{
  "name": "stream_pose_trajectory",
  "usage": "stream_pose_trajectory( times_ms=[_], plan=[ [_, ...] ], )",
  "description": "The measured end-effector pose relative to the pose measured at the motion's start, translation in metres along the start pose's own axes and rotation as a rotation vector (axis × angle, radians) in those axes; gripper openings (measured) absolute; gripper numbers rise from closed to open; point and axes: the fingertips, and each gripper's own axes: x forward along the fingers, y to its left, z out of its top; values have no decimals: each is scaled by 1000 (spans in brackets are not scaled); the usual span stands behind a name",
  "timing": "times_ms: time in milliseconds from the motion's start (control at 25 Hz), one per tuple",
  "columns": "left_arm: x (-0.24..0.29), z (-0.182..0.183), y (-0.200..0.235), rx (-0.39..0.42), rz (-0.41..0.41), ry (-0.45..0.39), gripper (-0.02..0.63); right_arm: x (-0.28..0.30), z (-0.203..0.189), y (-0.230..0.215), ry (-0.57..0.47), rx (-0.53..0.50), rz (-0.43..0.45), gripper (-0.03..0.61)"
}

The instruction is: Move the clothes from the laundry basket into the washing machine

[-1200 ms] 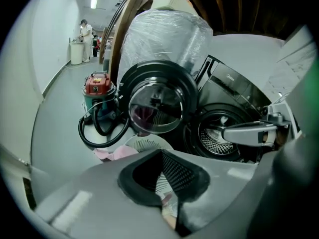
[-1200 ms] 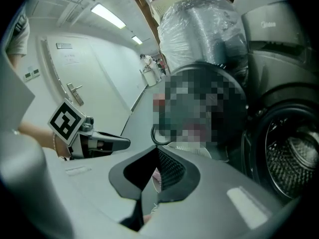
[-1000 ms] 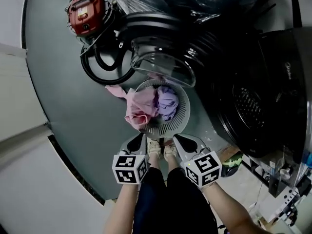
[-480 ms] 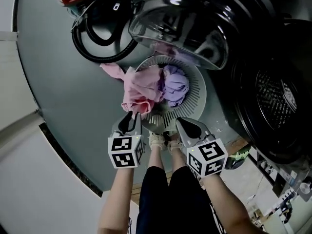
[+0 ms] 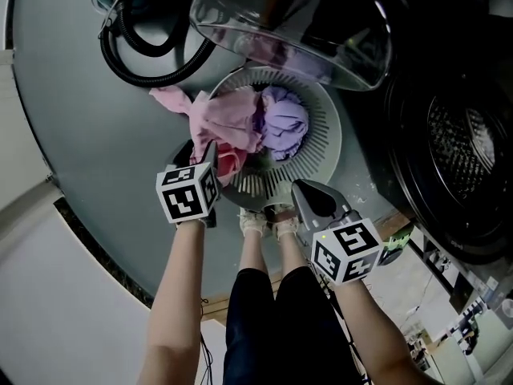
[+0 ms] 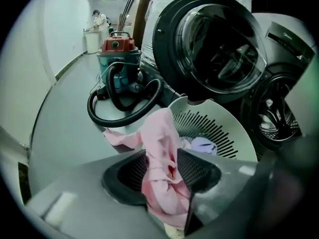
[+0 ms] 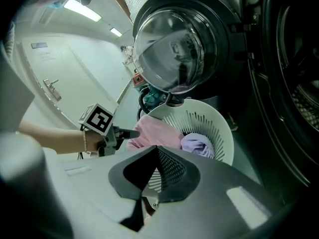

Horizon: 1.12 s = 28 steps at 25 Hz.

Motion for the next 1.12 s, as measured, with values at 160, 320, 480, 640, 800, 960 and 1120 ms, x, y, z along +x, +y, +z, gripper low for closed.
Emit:
stream_pose_trajectory(
  times_ms=[160, 320, 480, 640, 800, 960, 1120],
  plan=[
    [2, 1, 5, 17, 42, 15, 90, -2, 3, 3, -10, -6, 8, 25],
    [-5, 3, 6, -8, 16, 4, 53, -4, 10, 5, -24, -3, 8, 25],
    [-23, 6, -2, -15, -31, -17, 33, -12, 18, 8, -41, -21, 4, 25],
    [-55, 16, -33, -23, -141, -67, 32, -23, 30, 11, -67, -60, 6, 25],
    [-88, 28, -66, 28, -238, -112, 32, -26, 36, 18, -53, -82, 35, 26],
    [-120, 43, -100, 75, -345, -144, 32, -34, 45, 30, -57, -143, 88, 34],
    [-147, 58, -136, 74, -474, -158, 31, -42, 43, 46, -23, -233, 155, 227]
  ],
)
